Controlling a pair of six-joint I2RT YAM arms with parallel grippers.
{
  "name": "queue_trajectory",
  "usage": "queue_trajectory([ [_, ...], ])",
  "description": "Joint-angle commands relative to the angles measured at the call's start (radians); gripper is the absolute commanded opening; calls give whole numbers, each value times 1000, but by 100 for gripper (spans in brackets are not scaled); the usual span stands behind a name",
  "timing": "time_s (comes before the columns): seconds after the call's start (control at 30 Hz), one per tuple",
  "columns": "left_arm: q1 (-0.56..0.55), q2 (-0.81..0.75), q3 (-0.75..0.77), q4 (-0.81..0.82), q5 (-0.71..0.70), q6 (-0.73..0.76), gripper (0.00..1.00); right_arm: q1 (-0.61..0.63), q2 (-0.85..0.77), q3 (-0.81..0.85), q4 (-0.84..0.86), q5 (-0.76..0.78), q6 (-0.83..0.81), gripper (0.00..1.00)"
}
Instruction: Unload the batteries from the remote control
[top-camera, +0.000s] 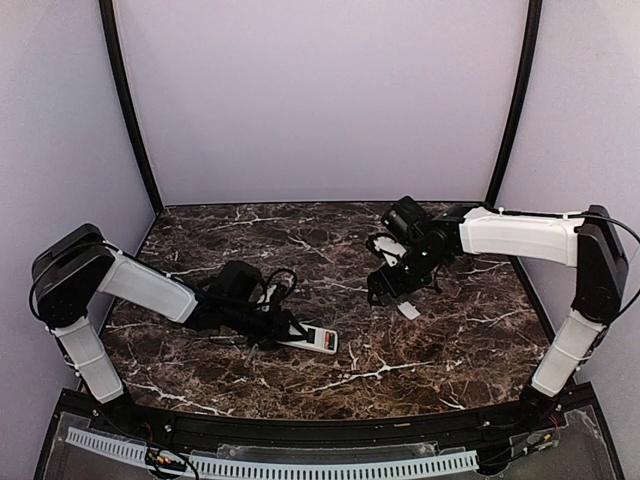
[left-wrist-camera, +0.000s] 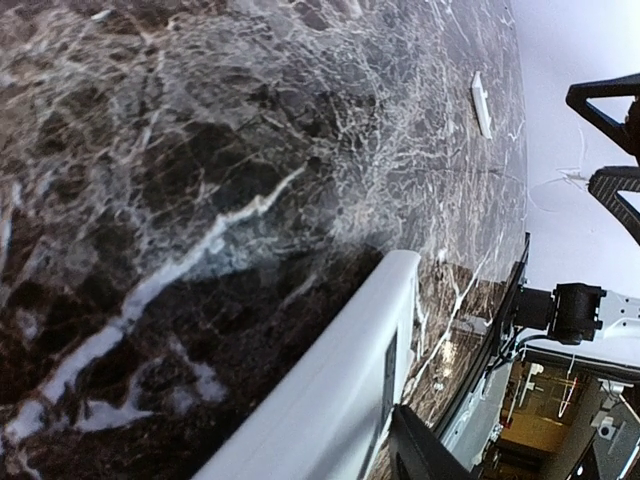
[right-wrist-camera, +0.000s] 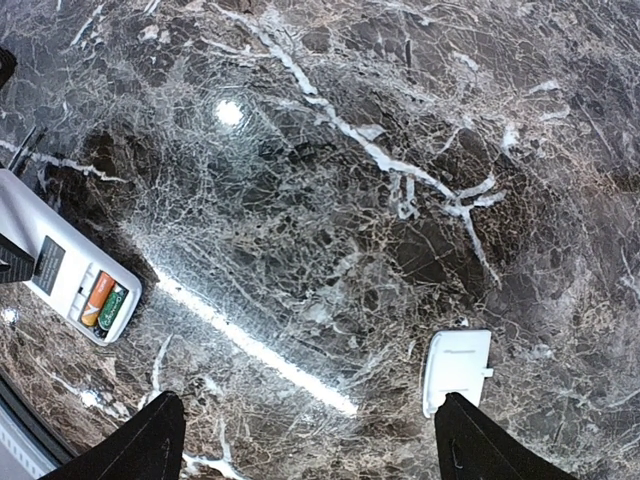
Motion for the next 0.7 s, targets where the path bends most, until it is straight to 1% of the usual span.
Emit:
queue_trajectory([
  [0.0, -3, -69, 37, -145, -79, 78, 50, -5, 12, 4, 23, -12, 0, 85],
  [0.17, -3, -105, 68, -255, -134, 134, 53, -5, 11, 1, 23, -11, 1, 86],
  [0.43, -3, -151, 118, -436, -243, 217, 54, -5, 9, -4, 20, -11, 3, 85],
  [0.67, -3, -171, 124, -498, -305, 243, 54, -4, 9, -5, 21, -14, 3, 86],
])
